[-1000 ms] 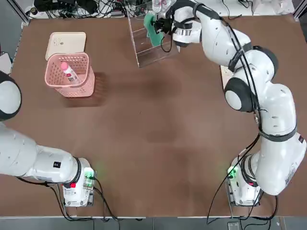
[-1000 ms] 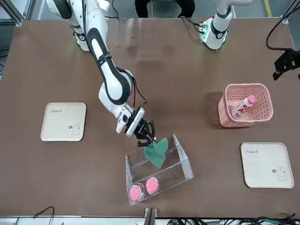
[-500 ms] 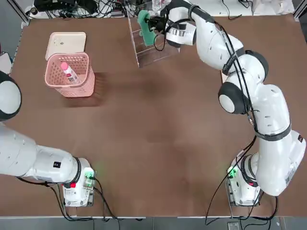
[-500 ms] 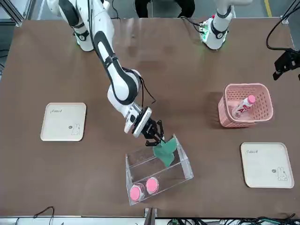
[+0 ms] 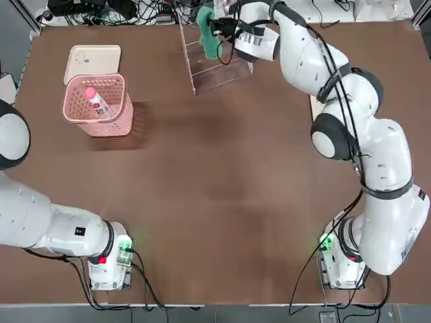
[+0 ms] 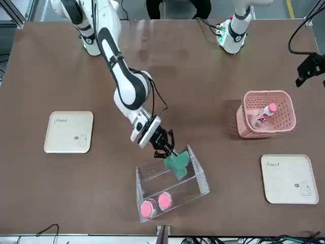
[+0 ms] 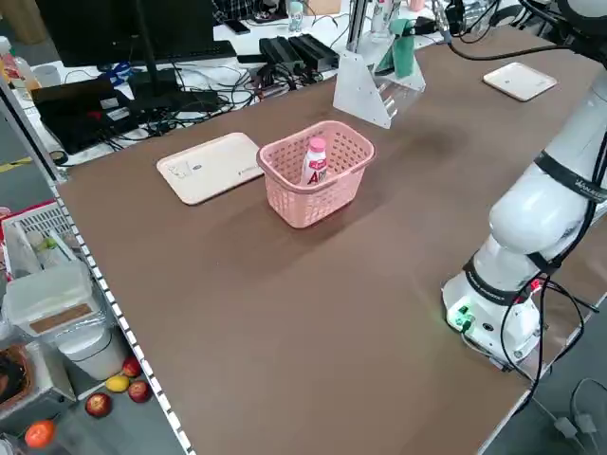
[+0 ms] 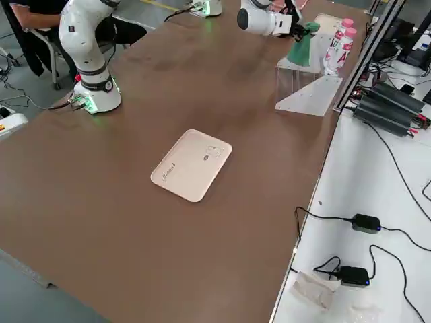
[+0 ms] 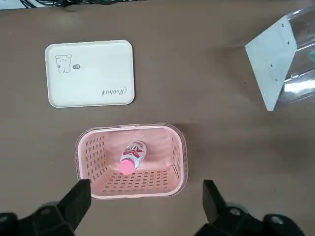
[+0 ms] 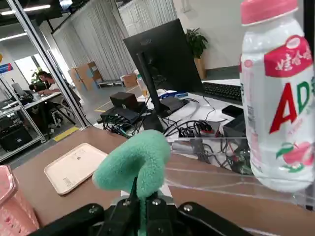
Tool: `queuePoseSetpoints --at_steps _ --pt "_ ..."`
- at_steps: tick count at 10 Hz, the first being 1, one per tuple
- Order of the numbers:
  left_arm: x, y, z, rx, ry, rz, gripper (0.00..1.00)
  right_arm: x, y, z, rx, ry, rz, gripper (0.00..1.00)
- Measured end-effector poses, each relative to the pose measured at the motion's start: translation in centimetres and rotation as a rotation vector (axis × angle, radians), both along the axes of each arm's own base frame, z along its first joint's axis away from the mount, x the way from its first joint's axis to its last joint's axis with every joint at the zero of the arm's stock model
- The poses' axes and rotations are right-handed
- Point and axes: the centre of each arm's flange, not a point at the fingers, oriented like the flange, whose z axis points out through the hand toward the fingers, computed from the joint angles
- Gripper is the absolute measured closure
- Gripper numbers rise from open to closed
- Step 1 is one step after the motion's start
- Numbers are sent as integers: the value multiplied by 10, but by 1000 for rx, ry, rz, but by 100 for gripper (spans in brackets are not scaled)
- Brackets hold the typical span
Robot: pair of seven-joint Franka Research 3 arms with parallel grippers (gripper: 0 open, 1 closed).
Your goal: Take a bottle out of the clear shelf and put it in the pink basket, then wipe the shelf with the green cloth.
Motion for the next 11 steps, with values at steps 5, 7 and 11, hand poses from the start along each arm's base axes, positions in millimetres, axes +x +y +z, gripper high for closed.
queuePoseSetpoints --at_steps 5,7,11 --pt "0 0 0 0 0 0 0 -63 -20 -27 -77 125 34 94" --pt "0 1 0 0 0 1 0 -84 -21 -36 -103 154 53 94" --pt "0 1 0 0 0 1 0 -89 -21 -36 -131 146 56 94"
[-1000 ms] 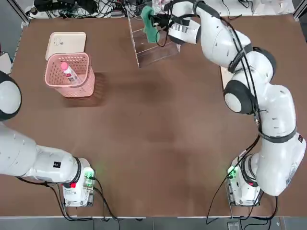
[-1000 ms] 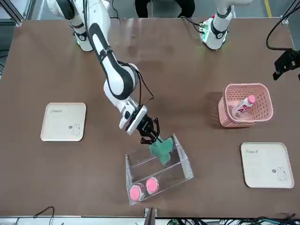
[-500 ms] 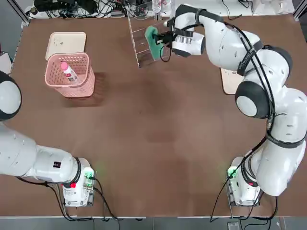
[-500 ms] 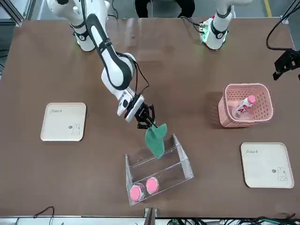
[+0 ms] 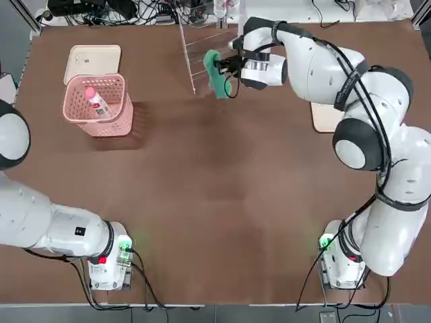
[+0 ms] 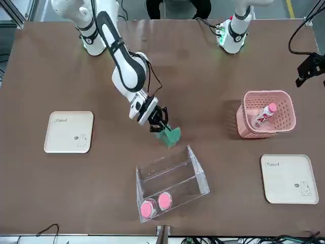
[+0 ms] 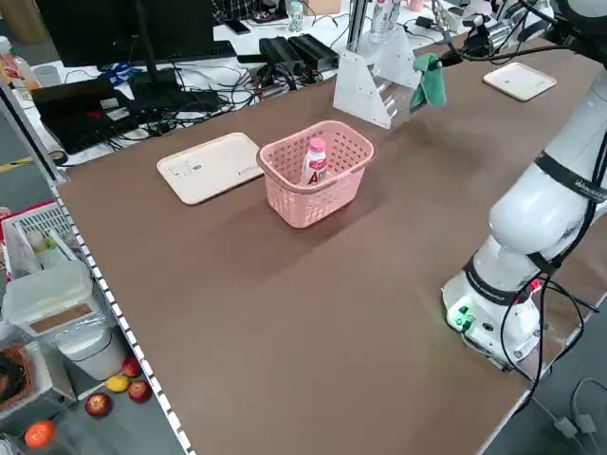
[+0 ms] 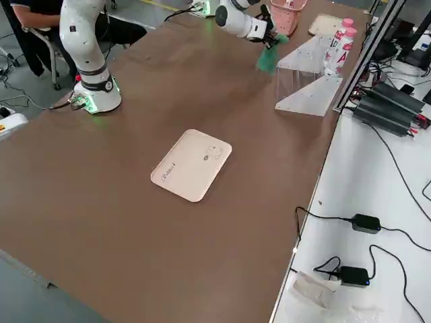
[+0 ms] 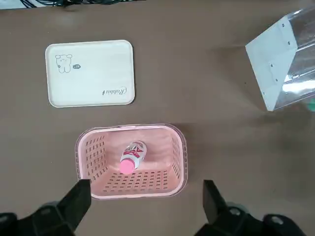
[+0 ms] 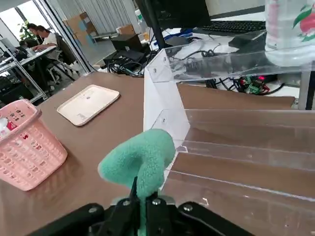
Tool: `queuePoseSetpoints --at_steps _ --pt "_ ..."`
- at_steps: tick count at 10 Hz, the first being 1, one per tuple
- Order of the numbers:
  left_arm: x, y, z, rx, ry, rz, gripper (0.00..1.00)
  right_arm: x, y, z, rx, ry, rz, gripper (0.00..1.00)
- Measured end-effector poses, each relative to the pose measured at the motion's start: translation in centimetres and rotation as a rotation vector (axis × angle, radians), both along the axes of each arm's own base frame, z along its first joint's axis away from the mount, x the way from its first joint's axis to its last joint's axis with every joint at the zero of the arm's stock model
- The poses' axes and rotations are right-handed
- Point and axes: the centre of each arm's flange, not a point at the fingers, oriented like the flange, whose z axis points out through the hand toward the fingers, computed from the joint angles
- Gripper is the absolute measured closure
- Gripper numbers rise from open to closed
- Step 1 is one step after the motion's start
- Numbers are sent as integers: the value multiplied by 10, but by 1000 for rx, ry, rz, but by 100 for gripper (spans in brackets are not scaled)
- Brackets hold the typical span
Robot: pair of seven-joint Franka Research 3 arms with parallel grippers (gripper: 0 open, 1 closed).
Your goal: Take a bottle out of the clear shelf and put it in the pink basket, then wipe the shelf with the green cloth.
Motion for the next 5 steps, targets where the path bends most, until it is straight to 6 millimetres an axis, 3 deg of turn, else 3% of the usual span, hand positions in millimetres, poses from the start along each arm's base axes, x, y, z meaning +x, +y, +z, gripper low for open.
queuePoseSetpoints --at_steps 3,5 --pt "0 0 0 0 0 0 0 42 -34 23 -43 -150 8 94" --pt "0 0 0 0 0 0 0 61 -37 10 -48 -217 53 94"
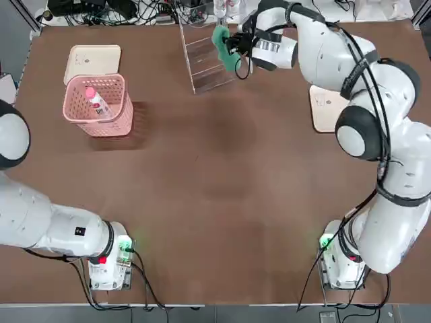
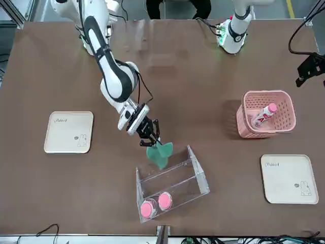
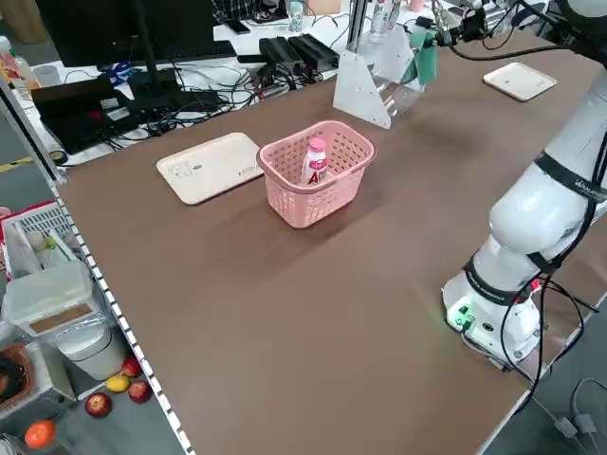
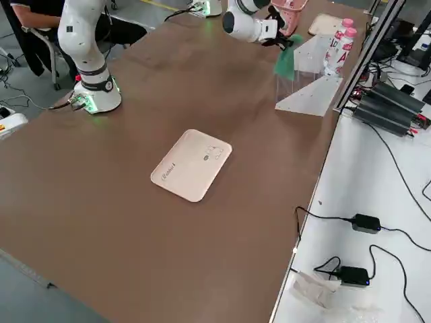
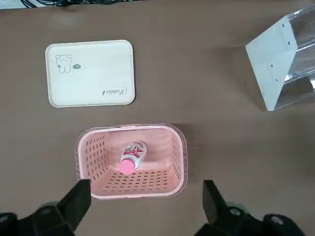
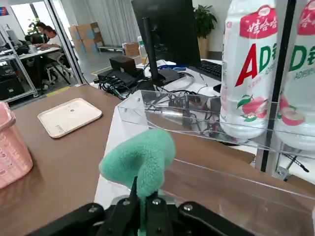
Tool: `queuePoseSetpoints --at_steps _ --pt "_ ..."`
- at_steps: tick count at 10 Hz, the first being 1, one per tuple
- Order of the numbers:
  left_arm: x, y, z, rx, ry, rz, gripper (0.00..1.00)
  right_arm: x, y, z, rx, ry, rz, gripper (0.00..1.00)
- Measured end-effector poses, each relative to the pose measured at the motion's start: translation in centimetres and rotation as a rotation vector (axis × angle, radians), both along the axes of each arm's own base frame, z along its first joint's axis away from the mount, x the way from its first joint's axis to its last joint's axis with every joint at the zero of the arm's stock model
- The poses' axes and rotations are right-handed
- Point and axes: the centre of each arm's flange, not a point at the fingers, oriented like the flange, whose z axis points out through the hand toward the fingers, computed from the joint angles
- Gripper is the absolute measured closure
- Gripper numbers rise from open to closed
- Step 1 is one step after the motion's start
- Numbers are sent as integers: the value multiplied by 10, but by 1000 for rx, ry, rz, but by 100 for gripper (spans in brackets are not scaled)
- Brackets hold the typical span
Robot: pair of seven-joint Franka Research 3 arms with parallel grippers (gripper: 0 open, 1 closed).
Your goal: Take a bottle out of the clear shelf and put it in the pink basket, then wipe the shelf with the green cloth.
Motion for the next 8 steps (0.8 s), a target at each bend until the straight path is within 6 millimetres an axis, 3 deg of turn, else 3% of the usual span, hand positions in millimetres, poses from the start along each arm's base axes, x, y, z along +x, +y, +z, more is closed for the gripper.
queuePoseSetpoints --at_steps 3,8 --pt "0 0 0 0 0 0 0 7 7 -31 -59 -41 40 94" --pt "0 0 0 0 0 0 0 9 8 -65 -118 -65 73 94"
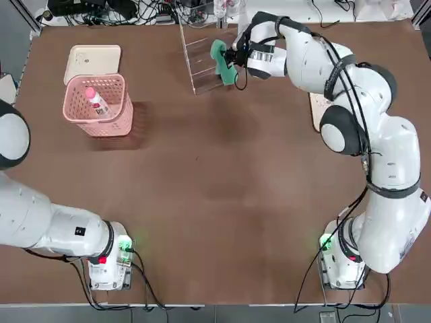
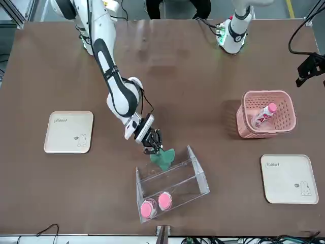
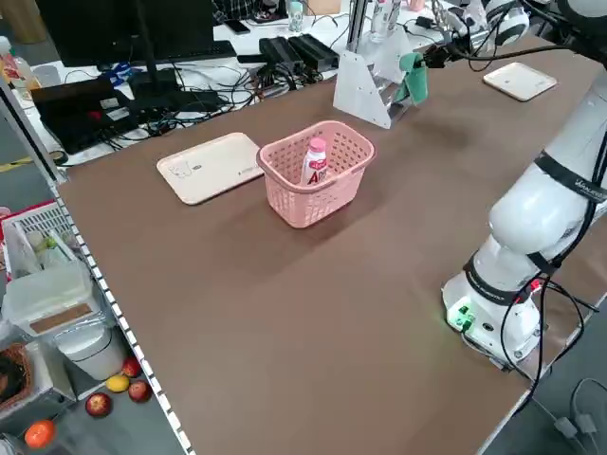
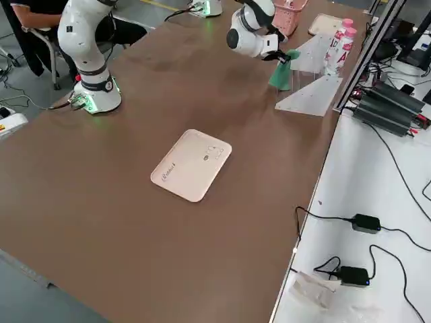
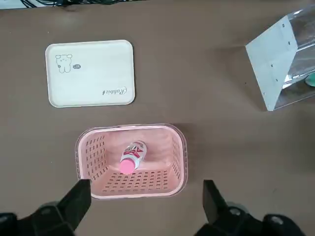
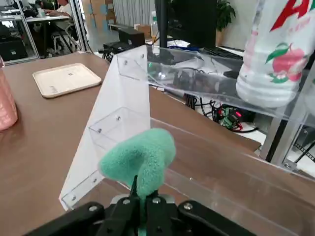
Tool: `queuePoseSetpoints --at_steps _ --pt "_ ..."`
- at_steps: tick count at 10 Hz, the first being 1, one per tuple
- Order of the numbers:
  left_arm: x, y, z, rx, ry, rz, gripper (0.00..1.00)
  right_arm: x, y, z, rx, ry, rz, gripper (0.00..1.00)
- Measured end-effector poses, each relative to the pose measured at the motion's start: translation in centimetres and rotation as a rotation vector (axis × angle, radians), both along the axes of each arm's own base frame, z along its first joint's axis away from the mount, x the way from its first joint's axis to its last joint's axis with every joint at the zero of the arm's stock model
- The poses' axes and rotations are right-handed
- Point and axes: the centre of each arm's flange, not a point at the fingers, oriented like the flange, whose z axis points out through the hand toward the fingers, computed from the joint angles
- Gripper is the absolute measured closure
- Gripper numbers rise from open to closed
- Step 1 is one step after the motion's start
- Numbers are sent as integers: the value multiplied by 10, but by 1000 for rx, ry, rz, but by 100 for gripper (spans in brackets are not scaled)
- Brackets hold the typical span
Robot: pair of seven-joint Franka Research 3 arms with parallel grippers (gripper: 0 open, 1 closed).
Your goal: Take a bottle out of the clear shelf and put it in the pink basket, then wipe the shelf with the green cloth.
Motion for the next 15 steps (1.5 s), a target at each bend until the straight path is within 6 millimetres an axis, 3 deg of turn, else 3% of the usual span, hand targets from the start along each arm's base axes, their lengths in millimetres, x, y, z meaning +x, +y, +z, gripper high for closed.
queuePoseSetpoints --at_steps 2,11,15 --pt "0 0 0 0 0 0 0 2 5 -8 7 2 1 94" --pt "0 0 0 0 0 0 0 -15 88 -15 201 56 -36 94" --pt "0 0 0 0 0 0 0 -21 84 -16 183 111 -118 94"
